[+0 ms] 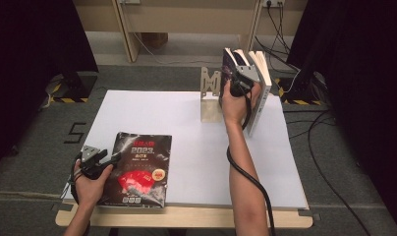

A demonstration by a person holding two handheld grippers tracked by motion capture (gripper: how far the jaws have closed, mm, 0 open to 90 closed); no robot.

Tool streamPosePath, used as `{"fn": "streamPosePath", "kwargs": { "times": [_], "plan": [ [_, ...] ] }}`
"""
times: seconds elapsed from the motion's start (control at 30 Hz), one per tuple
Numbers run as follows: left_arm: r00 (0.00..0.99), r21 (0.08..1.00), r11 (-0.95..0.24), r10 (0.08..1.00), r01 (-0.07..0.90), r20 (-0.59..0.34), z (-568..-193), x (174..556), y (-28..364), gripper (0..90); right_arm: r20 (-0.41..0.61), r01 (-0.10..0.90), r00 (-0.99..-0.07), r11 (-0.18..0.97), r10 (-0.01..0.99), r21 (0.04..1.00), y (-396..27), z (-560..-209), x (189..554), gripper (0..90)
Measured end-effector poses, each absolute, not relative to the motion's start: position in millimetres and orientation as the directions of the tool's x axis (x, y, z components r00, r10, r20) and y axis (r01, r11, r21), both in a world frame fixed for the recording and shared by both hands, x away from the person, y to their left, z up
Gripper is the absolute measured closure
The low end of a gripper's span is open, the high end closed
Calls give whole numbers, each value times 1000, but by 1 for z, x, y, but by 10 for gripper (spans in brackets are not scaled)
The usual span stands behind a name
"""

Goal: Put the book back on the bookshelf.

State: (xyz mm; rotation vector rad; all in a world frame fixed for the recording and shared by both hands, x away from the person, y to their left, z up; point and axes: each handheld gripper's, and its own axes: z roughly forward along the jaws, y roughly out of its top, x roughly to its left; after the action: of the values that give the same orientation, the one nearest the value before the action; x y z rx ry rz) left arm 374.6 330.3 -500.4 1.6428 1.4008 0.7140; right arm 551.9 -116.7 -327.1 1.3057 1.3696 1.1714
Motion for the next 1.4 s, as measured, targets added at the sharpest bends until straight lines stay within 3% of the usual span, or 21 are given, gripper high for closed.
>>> {"fn": "streamPosePath", "kwargs": {
  "times": [0.5, 1.4],
  "plan": [
    [216, 872, -25, 972, 488, -94, -501, 375, 330, 390, -4, 179, -59, 15, 998, 984, -116, -329, 551, 827],
    [217, 872, -27, 972, 488, -91, -501, 374, 330, 391, -4, 146, -47, 11, 999, 989, -126, -324, 517, 791]
  ]
}}
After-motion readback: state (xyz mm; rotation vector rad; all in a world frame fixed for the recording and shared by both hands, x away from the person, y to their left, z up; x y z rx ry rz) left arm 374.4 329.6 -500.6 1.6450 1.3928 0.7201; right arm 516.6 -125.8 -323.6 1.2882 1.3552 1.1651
